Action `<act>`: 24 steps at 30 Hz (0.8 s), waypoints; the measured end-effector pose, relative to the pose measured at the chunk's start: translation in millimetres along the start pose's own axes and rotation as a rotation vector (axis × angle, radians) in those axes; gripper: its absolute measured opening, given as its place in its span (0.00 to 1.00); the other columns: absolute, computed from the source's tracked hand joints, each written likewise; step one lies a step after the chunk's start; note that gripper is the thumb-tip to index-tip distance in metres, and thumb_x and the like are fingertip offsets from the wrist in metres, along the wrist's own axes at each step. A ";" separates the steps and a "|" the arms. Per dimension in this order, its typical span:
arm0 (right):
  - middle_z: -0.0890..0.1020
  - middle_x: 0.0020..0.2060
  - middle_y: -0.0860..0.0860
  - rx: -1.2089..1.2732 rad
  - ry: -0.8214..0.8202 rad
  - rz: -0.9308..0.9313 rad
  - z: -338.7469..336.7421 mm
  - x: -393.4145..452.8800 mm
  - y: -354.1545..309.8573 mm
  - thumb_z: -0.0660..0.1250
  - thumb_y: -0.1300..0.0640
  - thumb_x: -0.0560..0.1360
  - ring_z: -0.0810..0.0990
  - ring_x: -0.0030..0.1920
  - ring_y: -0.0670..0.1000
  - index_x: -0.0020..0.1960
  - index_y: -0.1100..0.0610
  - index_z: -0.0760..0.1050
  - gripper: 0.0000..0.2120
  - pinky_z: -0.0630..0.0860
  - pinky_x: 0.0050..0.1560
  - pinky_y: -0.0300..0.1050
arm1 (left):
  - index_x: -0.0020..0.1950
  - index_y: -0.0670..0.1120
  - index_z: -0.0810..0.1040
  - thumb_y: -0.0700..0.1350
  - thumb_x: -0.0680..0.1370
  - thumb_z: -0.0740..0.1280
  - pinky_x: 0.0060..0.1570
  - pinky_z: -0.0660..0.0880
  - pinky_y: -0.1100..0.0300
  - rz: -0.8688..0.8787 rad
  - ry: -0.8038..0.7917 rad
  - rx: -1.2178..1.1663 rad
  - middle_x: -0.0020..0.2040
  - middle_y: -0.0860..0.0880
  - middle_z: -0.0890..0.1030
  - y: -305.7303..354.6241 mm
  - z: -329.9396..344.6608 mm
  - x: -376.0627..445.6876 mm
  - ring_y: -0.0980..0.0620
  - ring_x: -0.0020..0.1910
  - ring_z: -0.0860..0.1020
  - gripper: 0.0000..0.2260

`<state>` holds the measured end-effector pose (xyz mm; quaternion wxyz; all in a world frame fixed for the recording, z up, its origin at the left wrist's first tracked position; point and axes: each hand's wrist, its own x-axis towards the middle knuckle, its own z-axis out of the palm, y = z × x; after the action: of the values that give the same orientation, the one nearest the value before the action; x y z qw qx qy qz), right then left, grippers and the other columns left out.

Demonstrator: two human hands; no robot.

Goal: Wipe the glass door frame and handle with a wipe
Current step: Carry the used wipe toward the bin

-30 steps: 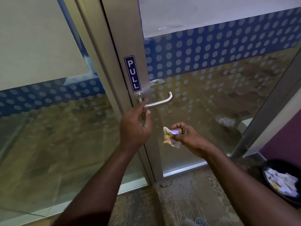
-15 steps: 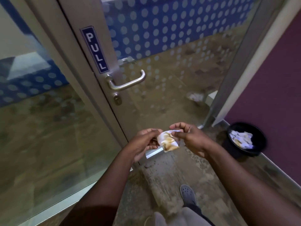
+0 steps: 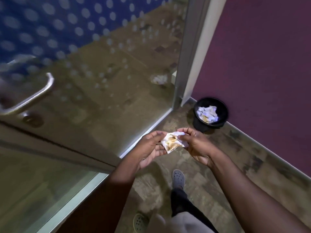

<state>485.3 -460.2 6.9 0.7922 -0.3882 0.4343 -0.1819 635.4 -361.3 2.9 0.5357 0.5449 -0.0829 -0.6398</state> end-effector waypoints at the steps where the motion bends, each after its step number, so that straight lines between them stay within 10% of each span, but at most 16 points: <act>1: 0.81 0.41 0.58 -0.038 0.010 -0.002 -14.5 8.9 -3.2 0.63 0.72 0.76 0.80 0.34 0.49 0.52 0.62 0.75 0.09 0.76 0.34 0.37 | 0.55 0.42 0.78 0.45 0.81 0.66 0.40 0.82 0.56 -0.024 -0.005 -0.042 0.46 0.41 0.83 1.5 12.4 15.0 0.49 0.38 0.82 0.07; 8: 0.84 0.38 0.52 -0.284 0.128 0.019 -120.2 85.0 -42.2 0.65 0.69 0.76 0.78 0.35 0.46 0.42 0.54 0.80 0.12 0.76 0.32 0.40 | 0.49 0.34 0.81 0.36 0.79 0.65 0.42 0.80 0.59 -0.101 0.001 0.021 0.49 0.34 0.81 5.0 85.7 140.1 0.46 0.41 0.82 0.06; 19: 0.81 0.38 0.54 -0.008 0.425 0.000 -260.1 228.1 -35.6 0.69 0.72 0.73 0.80 0.37 0.53 0.48 0.59 0.75 0.10 0.76 0.33 0.38 | 0.62 0.34 0.76 0.33 0.75 0.72 0.62 0.76 0.51 -0.102 0.043 0.418 0.58 0.37 0.80 -27.5 144.0 361.8 0.42 0.56 0.80 0.16; 24: 0.83 0.40 0.58 0.078 0.526 0.035 -303.9 283.5 -12.2 0.70 0.71 0.72 0.81 0.34 0.50 0.49 0.65 0.79 0.07 0.78 0.39 0.39 | 0.44 0.38 0.81 0.35 0.75 0.73 0.44 0.76 0.59 -0.086 0.080 0.569 0.41 0.41 0.81 -51.6 148.4 436.4 0.50 0.38 0.78 0.02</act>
<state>391.6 -784.1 -236.4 0.6694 -0.2892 0.6247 -0.2792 561.3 -749.4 -239.9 0.3364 0.7011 -0.2145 -0.5910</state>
